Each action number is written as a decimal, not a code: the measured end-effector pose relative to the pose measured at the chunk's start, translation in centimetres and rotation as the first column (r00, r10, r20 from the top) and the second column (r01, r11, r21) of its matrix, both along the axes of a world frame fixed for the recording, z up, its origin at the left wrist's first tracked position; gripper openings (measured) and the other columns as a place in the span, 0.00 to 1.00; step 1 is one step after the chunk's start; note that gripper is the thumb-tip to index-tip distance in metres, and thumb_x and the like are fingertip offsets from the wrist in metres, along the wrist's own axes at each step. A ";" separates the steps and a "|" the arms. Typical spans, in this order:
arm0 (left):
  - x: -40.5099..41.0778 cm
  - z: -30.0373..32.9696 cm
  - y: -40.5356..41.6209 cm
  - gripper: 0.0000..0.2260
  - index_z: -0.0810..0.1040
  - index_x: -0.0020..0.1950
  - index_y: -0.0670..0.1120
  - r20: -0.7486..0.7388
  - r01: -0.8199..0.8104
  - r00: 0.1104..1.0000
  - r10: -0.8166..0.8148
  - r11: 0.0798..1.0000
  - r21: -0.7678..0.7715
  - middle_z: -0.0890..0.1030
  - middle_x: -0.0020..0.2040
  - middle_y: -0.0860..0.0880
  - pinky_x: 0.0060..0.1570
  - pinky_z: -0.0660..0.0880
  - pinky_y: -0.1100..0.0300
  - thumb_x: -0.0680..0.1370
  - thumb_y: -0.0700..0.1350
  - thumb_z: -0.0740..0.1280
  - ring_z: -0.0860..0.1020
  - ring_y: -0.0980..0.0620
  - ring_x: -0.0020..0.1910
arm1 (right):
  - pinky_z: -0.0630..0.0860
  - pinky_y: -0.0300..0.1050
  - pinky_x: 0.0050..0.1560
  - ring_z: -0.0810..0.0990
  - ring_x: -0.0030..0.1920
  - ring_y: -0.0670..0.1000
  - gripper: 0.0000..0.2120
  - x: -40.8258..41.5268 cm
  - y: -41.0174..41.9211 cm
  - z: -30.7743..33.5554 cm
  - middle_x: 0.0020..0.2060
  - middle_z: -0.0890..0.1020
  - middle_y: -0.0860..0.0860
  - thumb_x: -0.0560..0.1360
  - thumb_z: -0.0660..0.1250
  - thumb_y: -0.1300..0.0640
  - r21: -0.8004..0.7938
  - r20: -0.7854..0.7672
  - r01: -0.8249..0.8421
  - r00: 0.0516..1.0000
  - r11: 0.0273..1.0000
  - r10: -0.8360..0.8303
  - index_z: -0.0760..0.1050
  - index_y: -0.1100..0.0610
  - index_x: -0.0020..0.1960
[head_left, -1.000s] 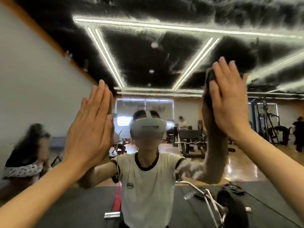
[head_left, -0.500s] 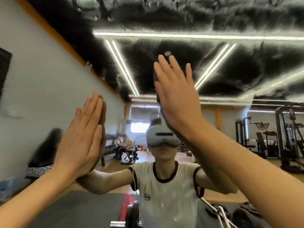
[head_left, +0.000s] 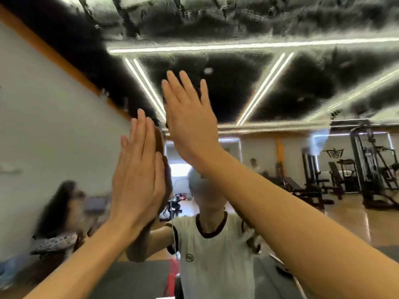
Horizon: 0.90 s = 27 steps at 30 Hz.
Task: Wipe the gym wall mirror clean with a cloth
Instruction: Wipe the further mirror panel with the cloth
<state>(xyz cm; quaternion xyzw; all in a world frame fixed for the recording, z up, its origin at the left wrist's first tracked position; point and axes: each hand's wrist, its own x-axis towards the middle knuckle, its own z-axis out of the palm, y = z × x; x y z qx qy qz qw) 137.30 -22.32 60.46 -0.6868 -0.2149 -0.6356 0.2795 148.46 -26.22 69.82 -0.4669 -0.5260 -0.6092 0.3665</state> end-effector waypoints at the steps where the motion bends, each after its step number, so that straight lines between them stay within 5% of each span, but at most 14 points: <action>1: 0.1 0.0 0.3 0.27 0.47 0.83 0.42 -0.008 0.001 1.000 -0.001 1.000 0.013 0.45 0.83 0.49 0.78 0.36 0.63 0.85 0.48 0.46 0.42 0.57 0.81 | 0.43 0.58 0.78 0.53 0.81 0.56 0.24 1.4 -0.6 0.1 0.80 0.59 0.55 0.85 0.54 0.56 0.014 -0.014 -0.021 1.000 1.000 0.021 0.58 0.58 0.80; 8: 0.3 -0.1 1.2 0.27 0.47 0.83 0.42 -0.026 0.003 1.000 -0.001 0.998 0.071 0.44 0.83 0.49 0.78 0.36 0.62 0.85 0.46 0.47 0.43 0.53 0.82 | 0.39 0.57 0.78 0.54 0.80 0.57 0.23 11.2 -6.4 0.0 0.79 0.62 0.57 0.86 0.50 0.57 0.158 -0.373 -0.140 0.908 0.977 0.190 0.62 0.62 0.79; 11: 0.4 -0.1 1.3 0.26 0.49 0.83 0.41 -0.026 -0.012 1.000 0.013 0.998 0.067 0.46 0.83 0.48 0.78 0.36 0.62 0.85 0.46 0.47 0.44 0.52 0.82 | 0.45 0.62 0.78 0.57 0.79 0.58 0.23 4.6 -3.4 2.5 0.77 0.64 0.58 0.84 0.51 0.57 0.126 -0.231 -0.092 0.966 0.988 0.120 0.63 0.61 0.78; 14: 0.3 0.0 1.2 0.27 0.52 0.83 0.40 -0.025 -0.015 1.000 0.017 0.998 0.055 0.50 0.83 0.45 0.78 0.37 0.63 0.84 0.46 0.47 0.47 0.50 0.82 | 0.42 0.58 0.78 0.49 0.81 0.55 0.24 -2.4 0.3 4.6 0.81 0.56 0.53 0.86 0.48 0.55 -0.039 -0.011 -0.001 1.000 0.999 0.001 0.54 0.57 0.81; 17: 0.3 0.0 1.0 0.27 0.52 0.83 0.40 -0.033 -0.012 0.999 0.013 0.999 0.050 0.50 0.83 0.46 0.78 0.38 0.63 0.84 0.47 0.48 0.47 0.51 0.82 | 0.43 0.56 0.78 0.48 0.81 0.55 0.24 -2.6 0.6 5.4 0.81 0.55 0.53 0.86 0.48 0.57 -0.082 0.097 0.048 0.995 0.995 -0.040 0.53 0.57 0.81; 21: 0.4 -0.1 1.0 0.27 0.50 0.83 0.41 -0.032 0.046 0.999 -0.044 0.996 0.070 0.47 0.83 0.48 0.78 0.38 0.62 0.84 0.47 0.47 0.45 0.54 0.82 | 0.47 0.57 0.78 0.55 0.80 0.56 0.21 6.8 -3.9 5.0 0.79 0.61 0.55 0.85 0.50 0.58 0.077 -0.117 -0.064 0.991 0.995 0.072 0.64 0.58 0.77; 27: 0.3 -0.1 0.9 0.26 0.50 0.82 0.39 0.039 0.222 0.974 -0.224 0.973 0.062 0.47 0.83 0.48 0.79 0.39 0.60 0.84 0.44 0.47 0.45 0.55 0.82 | 0.39 0.49 0.77 0.54 0.80 0.55 0.22 11.2 -6.1 2.4 0.79 0.62 0.56 0.86 0.49 0.59 0.239 -0.368 -0.217 0.882 0.946 0.296 0.63 0.62 0.78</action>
